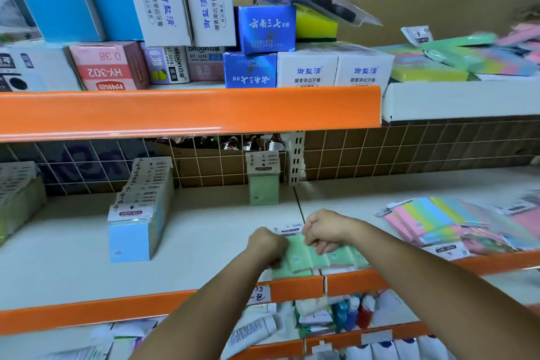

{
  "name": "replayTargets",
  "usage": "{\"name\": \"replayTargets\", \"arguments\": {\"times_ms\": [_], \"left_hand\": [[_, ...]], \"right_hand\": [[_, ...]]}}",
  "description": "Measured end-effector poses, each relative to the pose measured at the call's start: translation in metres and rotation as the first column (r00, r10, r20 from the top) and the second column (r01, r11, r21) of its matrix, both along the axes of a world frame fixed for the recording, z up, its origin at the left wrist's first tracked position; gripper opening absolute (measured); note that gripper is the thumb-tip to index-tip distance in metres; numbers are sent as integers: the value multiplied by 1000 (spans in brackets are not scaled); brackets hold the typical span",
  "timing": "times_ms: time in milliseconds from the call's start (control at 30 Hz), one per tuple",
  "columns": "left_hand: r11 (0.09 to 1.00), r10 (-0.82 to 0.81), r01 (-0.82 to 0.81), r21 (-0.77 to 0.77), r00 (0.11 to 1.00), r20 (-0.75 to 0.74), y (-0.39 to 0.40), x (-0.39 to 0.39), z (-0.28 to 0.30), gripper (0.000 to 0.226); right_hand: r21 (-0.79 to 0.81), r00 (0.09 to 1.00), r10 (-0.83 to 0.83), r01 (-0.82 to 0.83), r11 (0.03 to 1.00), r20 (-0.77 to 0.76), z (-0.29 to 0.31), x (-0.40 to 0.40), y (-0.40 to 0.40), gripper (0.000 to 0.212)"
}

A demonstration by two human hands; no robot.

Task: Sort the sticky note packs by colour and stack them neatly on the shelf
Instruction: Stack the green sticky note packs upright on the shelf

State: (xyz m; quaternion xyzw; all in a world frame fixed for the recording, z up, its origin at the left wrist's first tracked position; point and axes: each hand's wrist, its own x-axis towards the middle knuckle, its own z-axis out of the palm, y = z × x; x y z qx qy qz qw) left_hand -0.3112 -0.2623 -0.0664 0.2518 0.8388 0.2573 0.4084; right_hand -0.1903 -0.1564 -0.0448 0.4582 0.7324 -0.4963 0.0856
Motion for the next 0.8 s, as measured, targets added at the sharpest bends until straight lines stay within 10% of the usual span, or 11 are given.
{"name": "replayTargets", "arguments": {"times_ms": [167,800], "left_hand": [[994,71,-90,58,960,272,-3,13,-3,24],[976,27,-88,201,958,286,-27,-51,5,2]], "right_hand": [[79,1000,9,-10,997,19,-9,3,-10,34],[304,999,-47,36,952,27,-4,-32,-15,29]]}}
